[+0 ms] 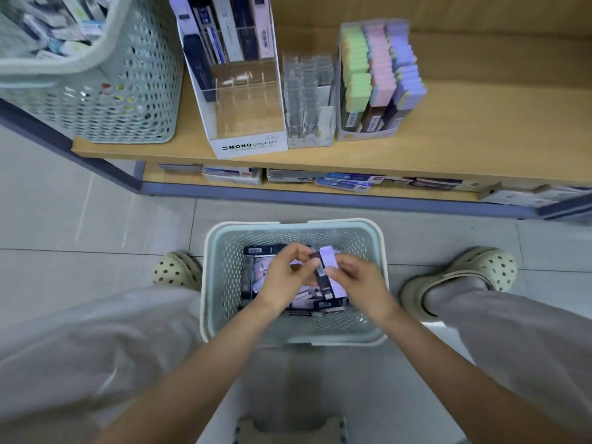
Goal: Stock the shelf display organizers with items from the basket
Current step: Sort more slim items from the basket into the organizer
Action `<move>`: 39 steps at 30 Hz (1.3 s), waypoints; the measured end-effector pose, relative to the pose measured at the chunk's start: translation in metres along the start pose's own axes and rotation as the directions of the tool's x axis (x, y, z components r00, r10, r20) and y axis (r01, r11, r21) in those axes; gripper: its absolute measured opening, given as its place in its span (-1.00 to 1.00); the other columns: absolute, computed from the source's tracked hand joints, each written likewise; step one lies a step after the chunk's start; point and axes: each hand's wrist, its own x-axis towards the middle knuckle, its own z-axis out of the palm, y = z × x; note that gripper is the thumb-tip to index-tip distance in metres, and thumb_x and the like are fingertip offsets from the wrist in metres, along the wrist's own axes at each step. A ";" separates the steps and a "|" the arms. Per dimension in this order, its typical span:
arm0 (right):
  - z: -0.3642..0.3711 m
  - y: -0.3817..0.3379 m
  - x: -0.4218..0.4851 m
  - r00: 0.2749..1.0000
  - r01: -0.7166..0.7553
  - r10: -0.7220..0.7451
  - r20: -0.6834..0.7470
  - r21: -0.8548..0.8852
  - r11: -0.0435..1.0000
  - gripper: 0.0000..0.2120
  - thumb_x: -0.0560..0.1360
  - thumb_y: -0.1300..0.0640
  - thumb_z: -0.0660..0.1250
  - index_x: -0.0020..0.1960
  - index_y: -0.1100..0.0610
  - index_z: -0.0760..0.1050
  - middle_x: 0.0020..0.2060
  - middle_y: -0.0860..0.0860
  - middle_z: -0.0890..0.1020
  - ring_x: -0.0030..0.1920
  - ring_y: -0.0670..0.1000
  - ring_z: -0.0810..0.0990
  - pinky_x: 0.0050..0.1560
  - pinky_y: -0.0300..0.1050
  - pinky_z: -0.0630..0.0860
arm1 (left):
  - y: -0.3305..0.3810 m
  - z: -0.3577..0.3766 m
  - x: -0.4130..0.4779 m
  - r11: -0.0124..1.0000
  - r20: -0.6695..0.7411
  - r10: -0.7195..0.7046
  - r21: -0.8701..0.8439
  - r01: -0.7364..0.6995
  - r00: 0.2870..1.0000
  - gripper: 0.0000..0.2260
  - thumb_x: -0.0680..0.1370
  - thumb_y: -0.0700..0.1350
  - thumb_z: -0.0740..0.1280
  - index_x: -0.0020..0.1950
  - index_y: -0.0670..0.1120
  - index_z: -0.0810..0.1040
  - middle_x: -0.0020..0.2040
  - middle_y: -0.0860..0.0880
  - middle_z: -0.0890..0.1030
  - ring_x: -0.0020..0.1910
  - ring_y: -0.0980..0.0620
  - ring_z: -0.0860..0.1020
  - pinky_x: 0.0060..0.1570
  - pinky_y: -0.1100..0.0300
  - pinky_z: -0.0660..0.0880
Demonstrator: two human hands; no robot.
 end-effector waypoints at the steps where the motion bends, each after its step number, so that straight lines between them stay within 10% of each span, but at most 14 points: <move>1: -0.003 0.001 -0.003 1.000 0.007 -0.007 -0.006 0.017 1.000 -0.56 0.38 -0.11 0.33 -0.06 0.29 0.55 -0.14 0.34 0.60 -0.23 0.05 0.53 -0.11 0.00 0.46 | 0.005 0.005 -0.002 1.000 0.015 0.008 -0.008 -0.008 1.000 -0.95 0.54 -0.32 0.29 -0.01 -0.26 0.47 -0.21 -0.12 0.47 -0.32 0.00 0.57 -0.31 0.23 0.60; 5: -0.021 -0.002 -0.017 0.999 -0.018 0.020 -0.048 0.037 0.999 -0.85 0.45 0.28 0.40 -0.01 0.33 0.59 -0.13 0.33 0.64 -0.17 0.00 0.51 -0.08 -0.03 0.47 | 0.015 0.024 -0.009 0.999 0.088 0.034 -0.016 -0.033 0.996 -0.89 0.51 -0.32 0.33 -0.12 -0.13 0.49 -0.26 -0.05 0.51 -0.38 0.13 0.59 -0.32 0.27 0.57; 12: -0.039 0.018 -0.039 0.989 -0.077 0.084 -0.125 0.056 0.995 -0.85 0.44 0.27 0.41 -0.01 0.28 0.62 -0.13 0.24 0.68 -0.02 0.30 0.61 0.05 0.23 0.51 | -0.034 0.011 0.016 0.948 0.134 -0.073 0.316 0.027 0.988 -0.86 0.62 -0.11 0.19 0.09 -0.06 0.52 0.02 -0.04 0.55 0.00 0.00 0.50 -0.12 0.46 0.41; 21: -0.036 0.027 -0.042 0.985 -0.122 0.133 -0.114 0.100 0.987 -0.93 0.43 0.26 0.42 -0.09 0.21 0.62 -0.14 0.24 0.67 -0.10 0.20 0.65 0.03 0.17 0.50 | -0.104 -0.017 0.036 0.619 0.209 -0.403 0.779 0.098 0.891 -0.62 0.62 -0.05 0.18 0.42 -0.12 0.34 0.38 -0.12 0.41 0.36 -0.08 0.38 0.26 0.16 0.30; 25: -0.037 0.028 -0.039 0.987 -0.116 0.124 -0.101 0.088 0.989 -0.93 0.42 0.19 0.44 -0.10 0.09 0.63 -0.17 0.15 0.69 -0.08 0.25 0.64 0.01 0.23 0.52 | -0.112 -0.022 0.045 0.296 0.204 -0.430 0.952 -0.076 0.880 -0.55 0.57 0.13 0.23 0.44 0.04 0.33 0.47 -0.09 0.26 0.44 -0.12 0.20 0.38 0.00 0.19; 39: -0.036 0.021 -0.041 0.988 -0.126 0.128 -0.082 0.030 0.992 -0.84 0.43 0.20 0.44 -0.17 -0.07 0.57 -0.20 0.08 0.70 -0.23 0.05 0.59 -0.07 0.13 0.54 | -0.112 -0.029 0.040 0.525 0.297 -0.412 0.850 -0.042 0.861 -0.62 0.57 0.01 0.28 0.35 -0.09 0.42 0.36 -0.10 0.44 0.35 -0.09 0.38 0.33 0.05 0.32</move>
